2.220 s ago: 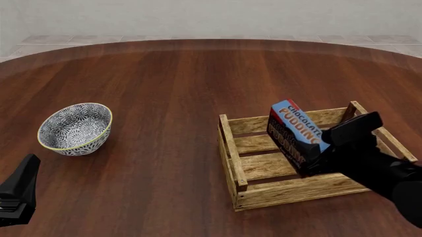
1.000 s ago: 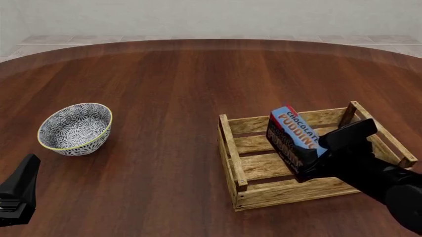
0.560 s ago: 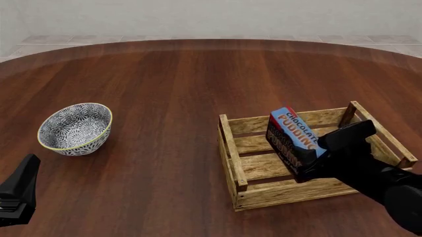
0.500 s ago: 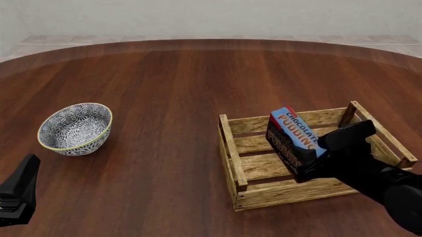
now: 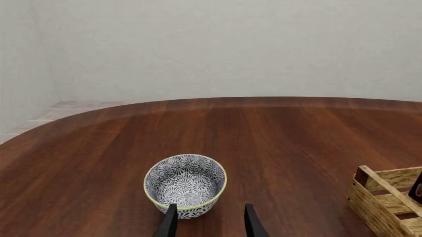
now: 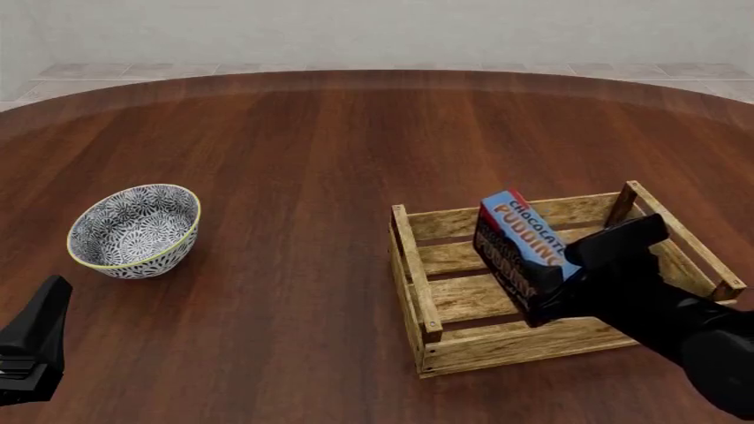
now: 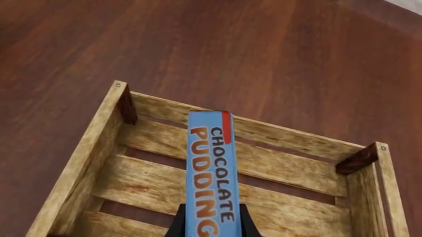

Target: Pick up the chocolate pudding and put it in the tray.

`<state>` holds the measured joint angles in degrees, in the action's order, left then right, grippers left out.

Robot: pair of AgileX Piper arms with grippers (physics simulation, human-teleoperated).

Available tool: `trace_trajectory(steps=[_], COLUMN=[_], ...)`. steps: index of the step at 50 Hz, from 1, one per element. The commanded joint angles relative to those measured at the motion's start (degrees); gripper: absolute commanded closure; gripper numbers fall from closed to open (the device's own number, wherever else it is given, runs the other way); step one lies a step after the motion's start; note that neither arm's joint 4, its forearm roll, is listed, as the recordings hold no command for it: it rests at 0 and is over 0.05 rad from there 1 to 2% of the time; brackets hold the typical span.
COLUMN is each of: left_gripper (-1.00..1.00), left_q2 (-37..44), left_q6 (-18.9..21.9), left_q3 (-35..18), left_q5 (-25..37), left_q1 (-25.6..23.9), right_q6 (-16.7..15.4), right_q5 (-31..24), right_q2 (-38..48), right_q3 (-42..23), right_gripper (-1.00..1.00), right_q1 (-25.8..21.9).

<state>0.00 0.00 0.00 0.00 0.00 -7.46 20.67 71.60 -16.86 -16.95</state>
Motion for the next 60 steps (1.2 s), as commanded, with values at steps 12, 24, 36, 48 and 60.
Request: trace_trajectory(steps=[12,24,36,48,60], left_gripper=[-1.00,-1.00,-1.00,-1.00,-1.00], left_q2=[0.0,0.0,0.0,0.0,0.0], left_q6=[0.0,0.0,0.0,0.0,0.0], left_q3=[0.0,0.0,0.0,0.0,0.0], left_q5=[0.0,0.0,0.0,0.0,0.0], left_q1=[0.0,0.0,0.0,0.0,0.0], right_q6=[2.7,3.7,3.6,2.1,1.0], right_q5=[-0.3,-1.7,-5.2,-9.3,-13.3], right_q2=[1.1,0.1,-2.5,-6.9,-10.7], right_q3=[0.5,0.3,-1.1,-2.3,-3.4], right_gripper=[-1.00,-1.00,-1.00,-1.00,-1.00], right_q1=[-1.4,-2.1,-1.7,-0.8,-0.1])
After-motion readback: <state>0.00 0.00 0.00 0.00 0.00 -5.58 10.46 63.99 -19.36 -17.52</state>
